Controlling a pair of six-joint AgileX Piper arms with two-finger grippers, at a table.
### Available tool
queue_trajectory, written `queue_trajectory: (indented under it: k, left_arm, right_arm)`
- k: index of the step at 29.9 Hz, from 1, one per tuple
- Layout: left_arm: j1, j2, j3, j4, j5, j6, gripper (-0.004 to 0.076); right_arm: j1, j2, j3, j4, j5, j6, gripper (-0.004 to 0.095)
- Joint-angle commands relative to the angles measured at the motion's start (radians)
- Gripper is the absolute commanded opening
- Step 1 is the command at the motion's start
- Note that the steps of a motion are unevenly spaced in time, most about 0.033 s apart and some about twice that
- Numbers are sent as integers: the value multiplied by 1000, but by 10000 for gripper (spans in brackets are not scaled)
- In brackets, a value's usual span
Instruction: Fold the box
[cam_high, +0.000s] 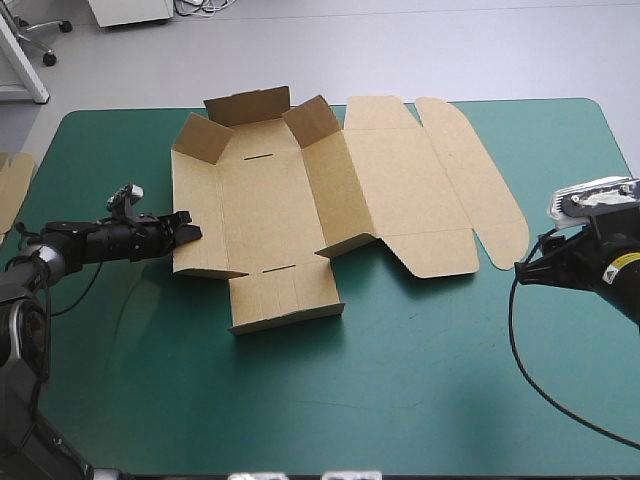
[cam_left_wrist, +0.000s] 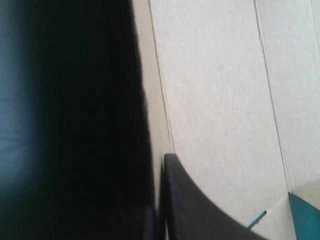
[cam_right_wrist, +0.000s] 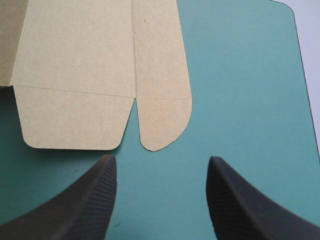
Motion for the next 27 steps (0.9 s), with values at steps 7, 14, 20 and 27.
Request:
queue_trajectory:
  k: [7, 14, 20, 27]
  left_arm:
    - [-22, -27, -217, 148, 270, 30, -14]
    - [-29, -27, -428, 271, 457, -29, -14]
    - [-83, -29, -589, 405, 483, -54, -14]
    - [-270, -29, -742, 705, 481, -3, -14]
  right_arm:
    - [-9, -6, -36, -36, -61, -1, 512]
    - [-9, -6, -36, -36, -63, -1, 512]
    - [-9, -6, -36, -29, -67, -1, 511]
    - [-9, -6, -36, -3, -64, -1, 512]
